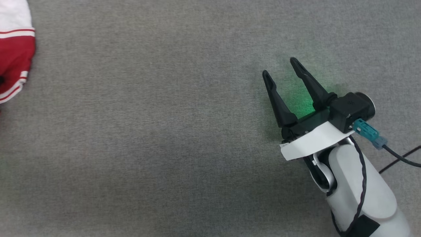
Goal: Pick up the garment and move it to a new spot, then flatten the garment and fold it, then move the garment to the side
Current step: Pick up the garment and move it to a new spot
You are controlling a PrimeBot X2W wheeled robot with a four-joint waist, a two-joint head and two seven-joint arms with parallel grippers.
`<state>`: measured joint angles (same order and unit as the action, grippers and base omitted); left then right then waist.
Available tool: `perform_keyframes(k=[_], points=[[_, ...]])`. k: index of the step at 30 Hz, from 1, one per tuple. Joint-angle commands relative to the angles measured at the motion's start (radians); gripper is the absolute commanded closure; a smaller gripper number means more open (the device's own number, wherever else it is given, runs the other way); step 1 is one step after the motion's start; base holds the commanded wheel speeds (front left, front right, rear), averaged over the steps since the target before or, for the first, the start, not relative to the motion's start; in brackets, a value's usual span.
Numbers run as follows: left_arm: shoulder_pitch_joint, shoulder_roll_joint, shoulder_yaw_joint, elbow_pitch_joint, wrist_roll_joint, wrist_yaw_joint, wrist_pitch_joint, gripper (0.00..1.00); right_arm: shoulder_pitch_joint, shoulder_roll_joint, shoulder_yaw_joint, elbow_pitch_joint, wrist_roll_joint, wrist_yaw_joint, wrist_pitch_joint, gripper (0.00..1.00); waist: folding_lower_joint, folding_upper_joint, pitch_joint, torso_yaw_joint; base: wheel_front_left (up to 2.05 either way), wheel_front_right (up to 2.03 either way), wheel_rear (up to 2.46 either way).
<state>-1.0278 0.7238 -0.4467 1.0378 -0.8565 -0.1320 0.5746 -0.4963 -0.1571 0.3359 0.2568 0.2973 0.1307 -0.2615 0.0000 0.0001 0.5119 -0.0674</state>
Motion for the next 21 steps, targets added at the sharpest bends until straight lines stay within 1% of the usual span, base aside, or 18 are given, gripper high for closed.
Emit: perform_keyframes(k=[1,5,6,7,8,11,18,21], points=[[0.056,-0.064,-0.028,0.039,-0.014,0.003,0.030,0.00,-0.015,-0.003,0.008,-0.016,-0.007,0.000,-0.005,0.00,0.0000,-0.0001,0.011,-0.011,0.00,0.00,0.00],[0.084,-0.095,-0.051,0.035,-0.056,0.002,0.068,0.00,-0.028,-0.010,0.024,-0.048,-0.011,0.000,-0.005,0.00,0.0000,-0.0001,0.015,-0.012,0.00,0.00,0.00],[0.090,-0.104,-0.056,0.028,-0.063,0.002,0.079,0.35,-0.027,-0.011,0.027,-0.053,-0.010,0.000,-0.005,0.00,0.0000,-0.0001,0.015,-0.012,0.00,0.00,0.00],[0.098,-0.112,-0.063,0.009,-0.078,-0.002,0.084,0.75,-0.026,-0.012,0.030,-0.057,-0.010,0.000,-0.005,0.00,0.0000,-0.0001,0.014,-0.010,0.00,0.00,0.00],[0.099,-0.111,-0.057,-0.001,-0.095,-0.004,0.070,1.00,-0.025,-0.014,0.032,-0.061,-0.010,0.000,-0.005,0.00,0.0000,-0.0001,0.013,-0.008,0.00,0.00,0.00],[0.083,-0.085,-0.058,-0.007,-0.088,-0.003,-0.005,1.00,-0.023,-0.015,0.035,-0.063,-0.006,0.000,-0.005,0.00,0.0000,-0.0001,-0.002,-0.003,0.00,0.00,0.00],[0.017,-0.023,-0.077,-0.010,-0.028,-0.001,-0.259,1.00,0.005,-0.005,0.028,-0.042,0.012,0.000,-0.005,0.00,0.0000,-0.0001,-0.098,0.012,0.00,0.00,0.00],[0.006,-0.028,-0.092,-0.017,-0.024,0.000,-0.328,1.00,0.024,0.001,0.022,-0.036,0.022,0.000,-0.005,0.00,0.0000,-0.0001,-0.152,0.015,0.00,0.00,0.00]])
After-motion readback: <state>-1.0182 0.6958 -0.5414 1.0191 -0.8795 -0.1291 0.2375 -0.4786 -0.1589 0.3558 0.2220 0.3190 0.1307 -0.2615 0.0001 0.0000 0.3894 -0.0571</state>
